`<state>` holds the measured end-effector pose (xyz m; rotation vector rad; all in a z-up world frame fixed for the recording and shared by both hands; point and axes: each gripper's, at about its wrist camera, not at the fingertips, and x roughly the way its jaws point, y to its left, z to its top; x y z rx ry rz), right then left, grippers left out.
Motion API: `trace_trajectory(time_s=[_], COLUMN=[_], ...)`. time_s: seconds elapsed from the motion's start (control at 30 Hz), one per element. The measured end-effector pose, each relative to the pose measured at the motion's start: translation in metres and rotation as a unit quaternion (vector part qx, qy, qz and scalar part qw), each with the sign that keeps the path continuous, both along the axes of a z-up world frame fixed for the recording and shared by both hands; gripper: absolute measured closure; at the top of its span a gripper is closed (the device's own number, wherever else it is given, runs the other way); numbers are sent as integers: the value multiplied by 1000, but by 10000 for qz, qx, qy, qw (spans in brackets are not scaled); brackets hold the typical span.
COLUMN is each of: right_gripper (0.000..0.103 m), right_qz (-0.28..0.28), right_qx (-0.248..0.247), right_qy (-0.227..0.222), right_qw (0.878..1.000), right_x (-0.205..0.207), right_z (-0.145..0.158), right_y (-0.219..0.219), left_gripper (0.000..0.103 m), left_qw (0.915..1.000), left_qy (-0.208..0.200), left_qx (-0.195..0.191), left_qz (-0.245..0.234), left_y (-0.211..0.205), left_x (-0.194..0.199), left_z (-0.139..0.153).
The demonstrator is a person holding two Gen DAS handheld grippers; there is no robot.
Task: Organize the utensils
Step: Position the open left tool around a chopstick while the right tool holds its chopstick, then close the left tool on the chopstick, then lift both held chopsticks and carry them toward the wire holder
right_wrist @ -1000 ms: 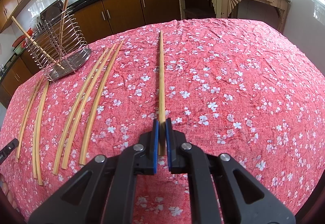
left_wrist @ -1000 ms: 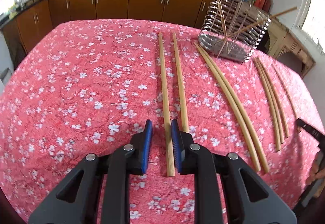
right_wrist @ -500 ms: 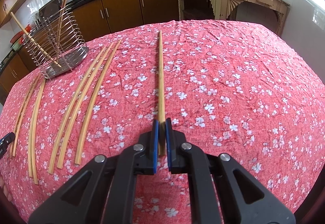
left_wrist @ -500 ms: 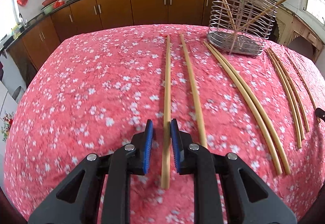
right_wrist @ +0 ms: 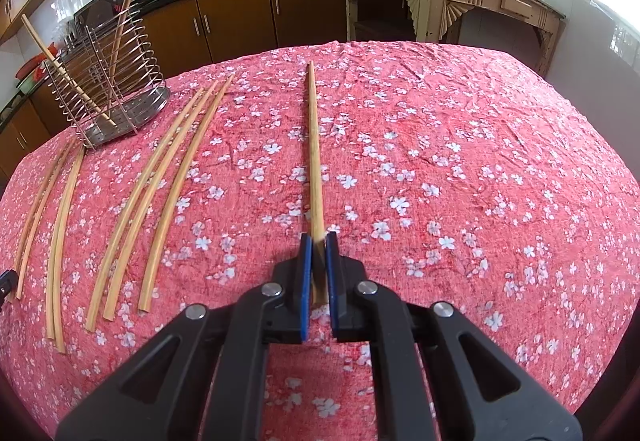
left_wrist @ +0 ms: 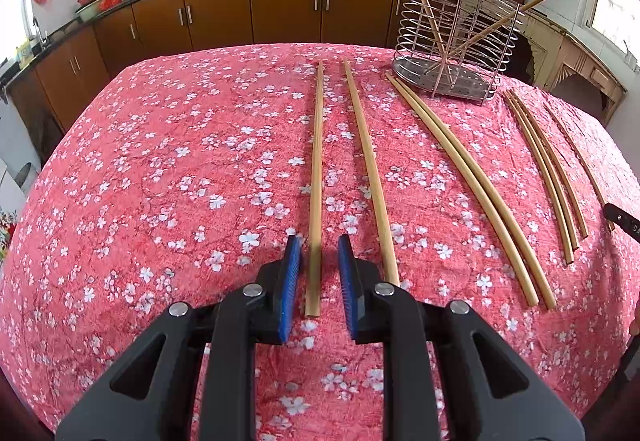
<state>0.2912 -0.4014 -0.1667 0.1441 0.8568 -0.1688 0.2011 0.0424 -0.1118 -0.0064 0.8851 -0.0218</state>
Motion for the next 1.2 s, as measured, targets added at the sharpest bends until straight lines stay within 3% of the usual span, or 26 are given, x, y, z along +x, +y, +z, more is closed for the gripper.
trace_trajectory(time_s=[0.2, 0.33, 0.5, 0.8, 0.93, 1.2], right_gripper=[95, 95, 95, 95, 95, 95], right_qz=[15, -2, 27, 41, 104, 102], right_qx=[-69, 57, -199, -338, -272, -127], right_qy=[18, -47, -453, -1090, -812, 66], right_qw=[10000, 10000, 9988, 9935, 9963, 9998], right_x=[-8, -16, -38, -59, -52, -27], right_z=[0, 1, 19, 63, 58, 6], right_y=[5, 4, 7, 4, 5, 2], left_gripper=[84, 96, 96, 96, 96, 96], left_qw=[9998, 9997, 9999, 9970, 9959, 9989], left_qy=[-53, -118, -151, -765, -906, -475], left_qx=[185, 234, -68, -140, -13, -45], left_qz=[19, 19, 41, 36, -19, -5], left_y=[-6, -9, 6, 19, 19, 16], left_x=[-7, -12, -12, -30, -35, -27], left_z=[-3, -3, 2, 32, 42, 11])
